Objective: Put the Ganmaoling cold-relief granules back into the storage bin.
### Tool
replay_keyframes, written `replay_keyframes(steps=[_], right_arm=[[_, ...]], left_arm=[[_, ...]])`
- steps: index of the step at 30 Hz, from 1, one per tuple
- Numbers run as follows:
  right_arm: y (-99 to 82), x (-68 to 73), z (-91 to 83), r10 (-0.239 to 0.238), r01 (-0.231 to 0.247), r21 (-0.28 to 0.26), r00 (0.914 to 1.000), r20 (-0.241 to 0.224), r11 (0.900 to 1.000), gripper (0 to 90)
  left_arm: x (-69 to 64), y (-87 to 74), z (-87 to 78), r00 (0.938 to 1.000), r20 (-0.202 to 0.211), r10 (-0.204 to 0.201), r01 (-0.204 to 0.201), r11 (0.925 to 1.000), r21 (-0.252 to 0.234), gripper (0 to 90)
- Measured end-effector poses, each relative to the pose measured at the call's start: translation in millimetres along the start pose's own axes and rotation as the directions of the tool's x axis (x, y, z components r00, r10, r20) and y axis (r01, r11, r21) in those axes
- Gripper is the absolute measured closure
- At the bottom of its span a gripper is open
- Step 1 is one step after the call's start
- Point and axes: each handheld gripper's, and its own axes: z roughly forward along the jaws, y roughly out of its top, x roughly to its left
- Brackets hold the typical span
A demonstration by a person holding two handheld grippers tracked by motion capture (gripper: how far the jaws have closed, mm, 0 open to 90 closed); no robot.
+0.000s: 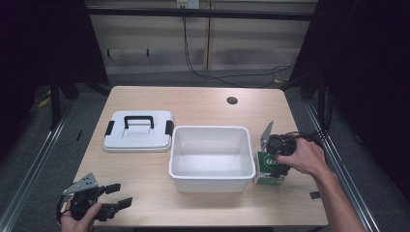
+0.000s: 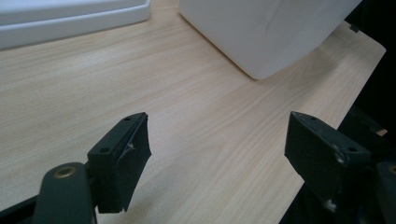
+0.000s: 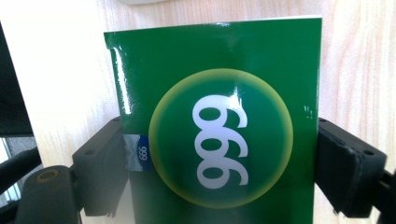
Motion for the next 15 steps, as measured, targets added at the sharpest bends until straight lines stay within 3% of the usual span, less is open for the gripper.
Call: replay_keyframes(steps=[7, 8, 9, 15], right_arm=[[-8.5, 1.2, -6.8, 0.029, -0.029, -0.060, 0.9995, -0.012, 0.9978, 14.8], [-9.5, 2.9, -8.5, 0.049, -0.050, -0.061, 0.9986, -0.018, 0.9969, 14.8], [-10.9, 1.8, -9.5, 0.033, -0.034, -0.076, 0.9993, -0.017, 0.9966, 14.8], [-17.4, 5.7, -17.5, 0.057, -0.058, -0.108, 0.9983, -0.008, 0.9925, 14.8]], left_arm=[[0.3, 0.0, -0.1, 1.0000, -0.005, -0.002, 0.002, 1.0000, -0.001, 22.0], [0.4, -0.1, -0.1, 1.0000, -0.004, -0.005, 0.005, 1.0000, -0.003, 21.6], [0.7, -0.2, -0.3, 1.0000, -0.006, -0.007, 0.007, 1.0000, -0.005, 21.5], [0.7, -0.5, -1.1, 0.9998, -0.011, -0.016, 0.016, 0.9998, -0.012, 21.3]])
